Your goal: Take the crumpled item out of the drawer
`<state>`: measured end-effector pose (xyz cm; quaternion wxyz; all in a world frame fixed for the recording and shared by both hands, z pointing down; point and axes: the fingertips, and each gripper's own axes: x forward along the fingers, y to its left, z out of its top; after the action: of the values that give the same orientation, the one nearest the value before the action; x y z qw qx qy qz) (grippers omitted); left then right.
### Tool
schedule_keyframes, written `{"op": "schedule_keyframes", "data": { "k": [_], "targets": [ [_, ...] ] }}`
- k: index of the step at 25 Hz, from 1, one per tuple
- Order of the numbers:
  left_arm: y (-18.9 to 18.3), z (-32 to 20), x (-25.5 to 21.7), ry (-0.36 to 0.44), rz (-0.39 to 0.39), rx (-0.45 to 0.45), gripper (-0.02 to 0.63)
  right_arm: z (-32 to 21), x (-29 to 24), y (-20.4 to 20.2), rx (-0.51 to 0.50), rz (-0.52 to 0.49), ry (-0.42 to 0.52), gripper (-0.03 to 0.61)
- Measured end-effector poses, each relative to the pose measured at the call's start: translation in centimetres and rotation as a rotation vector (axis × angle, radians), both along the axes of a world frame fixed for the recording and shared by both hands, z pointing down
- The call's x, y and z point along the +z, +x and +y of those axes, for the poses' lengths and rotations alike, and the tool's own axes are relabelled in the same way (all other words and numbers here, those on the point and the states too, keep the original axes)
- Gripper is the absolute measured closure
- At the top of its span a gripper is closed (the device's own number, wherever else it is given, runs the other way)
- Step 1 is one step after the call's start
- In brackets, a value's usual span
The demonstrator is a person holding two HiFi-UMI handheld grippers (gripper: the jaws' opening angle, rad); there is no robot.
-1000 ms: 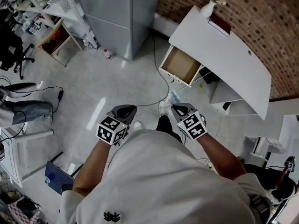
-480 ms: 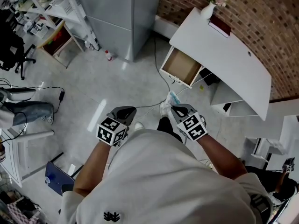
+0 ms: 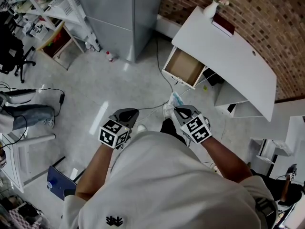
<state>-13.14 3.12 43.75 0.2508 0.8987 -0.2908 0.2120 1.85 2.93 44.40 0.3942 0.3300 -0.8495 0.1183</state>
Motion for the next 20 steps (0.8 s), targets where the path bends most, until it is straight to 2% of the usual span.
{"op": "schedule_keyframes", "data": {
  "k": [20],
  "targets": [
    [-0.22, -0.12, 0.95, -0.019, -0.003, -0.007, 0.589, -0.2, 0.93, -0.44, -0.002, 0.006, -0.03, 0.549]
  ]
}}
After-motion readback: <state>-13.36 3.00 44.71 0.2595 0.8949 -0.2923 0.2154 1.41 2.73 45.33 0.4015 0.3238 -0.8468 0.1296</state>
